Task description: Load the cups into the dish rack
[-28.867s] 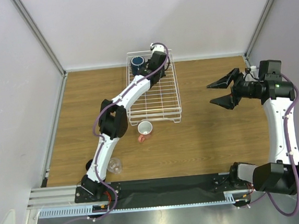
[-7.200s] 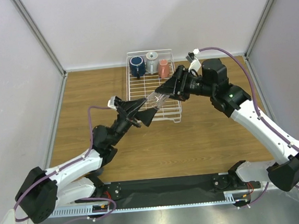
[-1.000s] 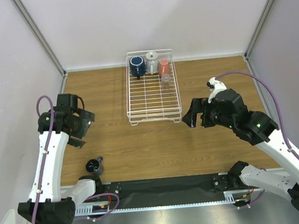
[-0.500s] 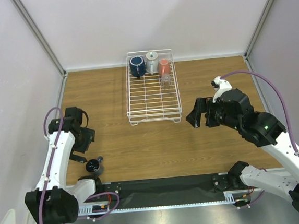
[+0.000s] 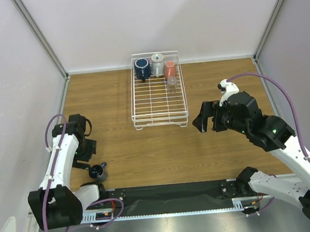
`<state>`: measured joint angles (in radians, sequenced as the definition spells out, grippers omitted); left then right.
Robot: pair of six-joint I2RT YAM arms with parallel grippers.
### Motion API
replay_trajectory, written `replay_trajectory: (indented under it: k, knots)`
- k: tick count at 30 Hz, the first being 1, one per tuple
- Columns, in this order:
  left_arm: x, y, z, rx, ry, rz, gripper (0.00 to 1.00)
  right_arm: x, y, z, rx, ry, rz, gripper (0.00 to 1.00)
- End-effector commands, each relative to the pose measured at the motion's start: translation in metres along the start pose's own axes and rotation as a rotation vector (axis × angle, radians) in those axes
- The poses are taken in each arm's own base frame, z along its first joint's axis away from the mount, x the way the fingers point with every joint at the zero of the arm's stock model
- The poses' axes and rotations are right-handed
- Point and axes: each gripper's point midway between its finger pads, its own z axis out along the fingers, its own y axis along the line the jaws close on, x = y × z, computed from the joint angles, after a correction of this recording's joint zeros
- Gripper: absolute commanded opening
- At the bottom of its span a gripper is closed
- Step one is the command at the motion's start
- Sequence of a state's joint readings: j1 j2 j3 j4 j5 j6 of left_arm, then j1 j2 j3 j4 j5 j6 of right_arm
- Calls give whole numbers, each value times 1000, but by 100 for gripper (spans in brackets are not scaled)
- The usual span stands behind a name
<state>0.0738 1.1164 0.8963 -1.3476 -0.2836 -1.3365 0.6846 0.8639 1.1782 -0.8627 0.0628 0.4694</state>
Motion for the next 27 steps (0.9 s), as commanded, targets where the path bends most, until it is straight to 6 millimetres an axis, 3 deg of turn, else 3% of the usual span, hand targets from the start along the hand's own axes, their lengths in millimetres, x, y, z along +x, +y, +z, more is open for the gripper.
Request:
replay_trajectory:
  k: [1,11,18,20,21,23,26,27]
  knots:
    - [-3,28,-2,-119,0,-29,79,-7,4,1,-11,-21,-17,100]
    - [20,39,18,-161,97,-65,71,-4,0,7,7,-17,2,100]
    - [26,42,31,-179,115,-73,52,-5,1,9,9,-17,11,100]
    - [29,42,36,-168,119,-75,45,-6,2,9,8,-20,16,100]
    - [30,41,36,-160,127,-77,33,-7,3,9,4,-23,16,100]
    - [33,41,39,-144,131,-82,23,-8,4,10,3,-21,19,100]
    - [34,39,40,-120,135,-83,0,-10,5,12,4,-19,19,100]
    - [33,38,39,-113,132,-77,0,-11,6,12,3,-19,17,100]
